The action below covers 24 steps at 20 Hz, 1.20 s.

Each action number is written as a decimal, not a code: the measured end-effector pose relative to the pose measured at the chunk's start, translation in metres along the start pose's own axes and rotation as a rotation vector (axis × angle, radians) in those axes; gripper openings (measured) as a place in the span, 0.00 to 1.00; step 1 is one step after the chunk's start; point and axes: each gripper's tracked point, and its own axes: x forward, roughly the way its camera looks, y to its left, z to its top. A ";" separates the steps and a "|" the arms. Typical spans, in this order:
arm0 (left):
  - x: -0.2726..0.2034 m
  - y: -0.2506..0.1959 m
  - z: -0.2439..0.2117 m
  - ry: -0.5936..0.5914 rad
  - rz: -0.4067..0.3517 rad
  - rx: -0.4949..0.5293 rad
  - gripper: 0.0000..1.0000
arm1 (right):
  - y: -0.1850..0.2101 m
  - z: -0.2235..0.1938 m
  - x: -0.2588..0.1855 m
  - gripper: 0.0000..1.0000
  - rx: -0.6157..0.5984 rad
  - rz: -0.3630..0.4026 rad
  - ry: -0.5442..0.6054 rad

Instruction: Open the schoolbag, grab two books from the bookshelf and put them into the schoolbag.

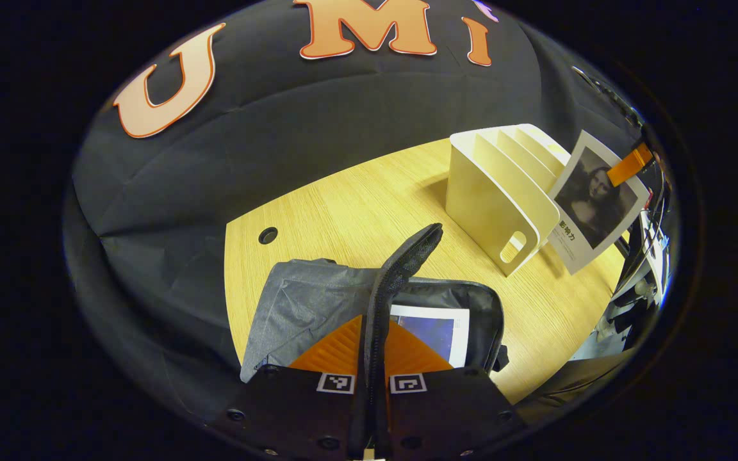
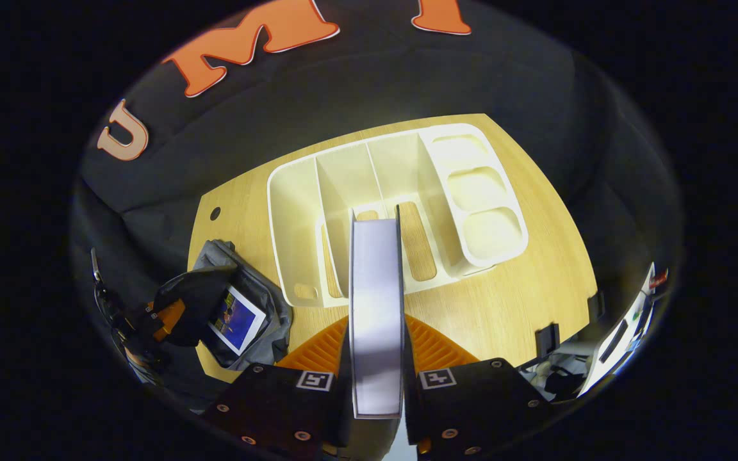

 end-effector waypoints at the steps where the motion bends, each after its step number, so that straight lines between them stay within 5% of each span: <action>1: 0.001 -0.001 -0.001 -0.001 -0.010 0.012 0.06 | 0.000 -0.008 -0.001 0.35 0.023 -0.003 0.000; 10: -0.001 -0.003 0.000 -0.013 -0.070 0.090 0.06 | 0.016 -0.062 -0.017 0.35 0.161 0.011 -0.018; 22: -0.017 0.013 0.010 -0.056 -0.048 0.125 0.06 | 0.094 -0.079 -0.053 0.33 0.277 0.284 -0.097; 24: -0.021 0.017 0.012 -0.064 -0.041 0.125 0.06 | 0.092 -0.080 -0.053 0.33 0.268 0.273 -0.111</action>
